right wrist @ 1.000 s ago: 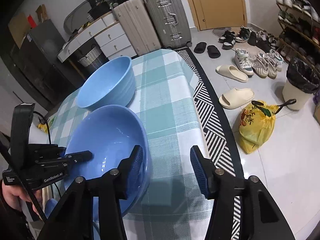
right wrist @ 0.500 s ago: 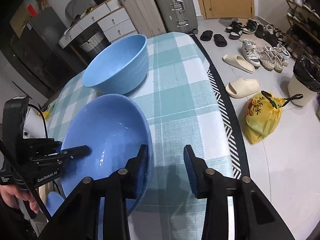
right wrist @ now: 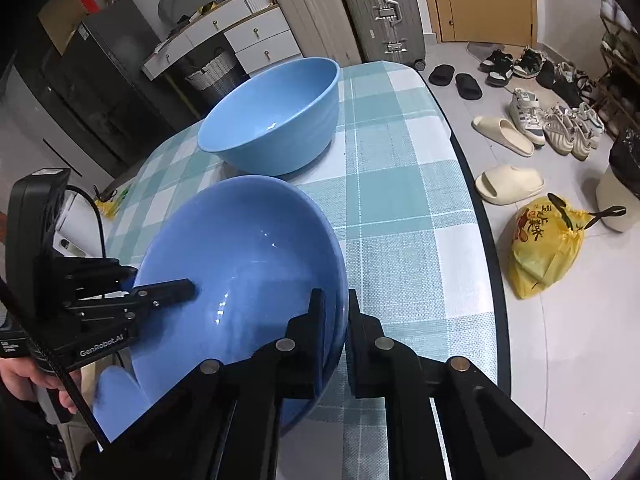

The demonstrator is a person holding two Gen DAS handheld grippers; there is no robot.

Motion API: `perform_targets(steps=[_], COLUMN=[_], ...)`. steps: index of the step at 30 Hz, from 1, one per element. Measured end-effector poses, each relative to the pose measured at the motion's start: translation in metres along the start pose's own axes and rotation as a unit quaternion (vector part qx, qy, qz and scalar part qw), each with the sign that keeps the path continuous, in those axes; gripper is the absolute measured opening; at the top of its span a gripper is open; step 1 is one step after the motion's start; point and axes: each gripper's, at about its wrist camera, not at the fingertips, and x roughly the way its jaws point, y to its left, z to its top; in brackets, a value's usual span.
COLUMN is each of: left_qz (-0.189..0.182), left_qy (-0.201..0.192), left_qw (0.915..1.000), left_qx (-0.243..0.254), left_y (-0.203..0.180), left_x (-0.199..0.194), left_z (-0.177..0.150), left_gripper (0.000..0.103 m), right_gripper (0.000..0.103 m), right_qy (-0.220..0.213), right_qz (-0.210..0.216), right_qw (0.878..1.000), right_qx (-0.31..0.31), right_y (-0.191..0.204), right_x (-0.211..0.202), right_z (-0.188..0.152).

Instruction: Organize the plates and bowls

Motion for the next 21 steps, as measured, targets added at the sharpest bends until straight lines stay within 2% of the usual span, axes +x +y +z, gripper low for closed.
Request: perform_targets(steps=[10,16,21], left_qz=[0.004,0.004,0.017], left_qy=[-0.001,0.001,-0.001], left_qw=[1.0,1.0,0.9998], left_qx=[0.001,0.002,0.011], left_y=[-0.0006,0.0007,-0.0044], left_x=[-0.0025,0.0009,0.0013], left_z=[-0.0009,-0.001,-0.0015], left_gripper=[0.012,0.016,0.016], right_gripper=[0.008,0.008,0.008], right_qy=[0.003,0.007,0.018], right_qz=[-0.008,-0.014,-0.016], right_qw=[1.0,1.0,1.0], right_qx=[0.003,0.004,0.004], right_y=[0.002,0.0038,0.0041], right_x=[-0.0011,0.0002,0.0028], right_z=[0.0007,0.0015,0.0025])
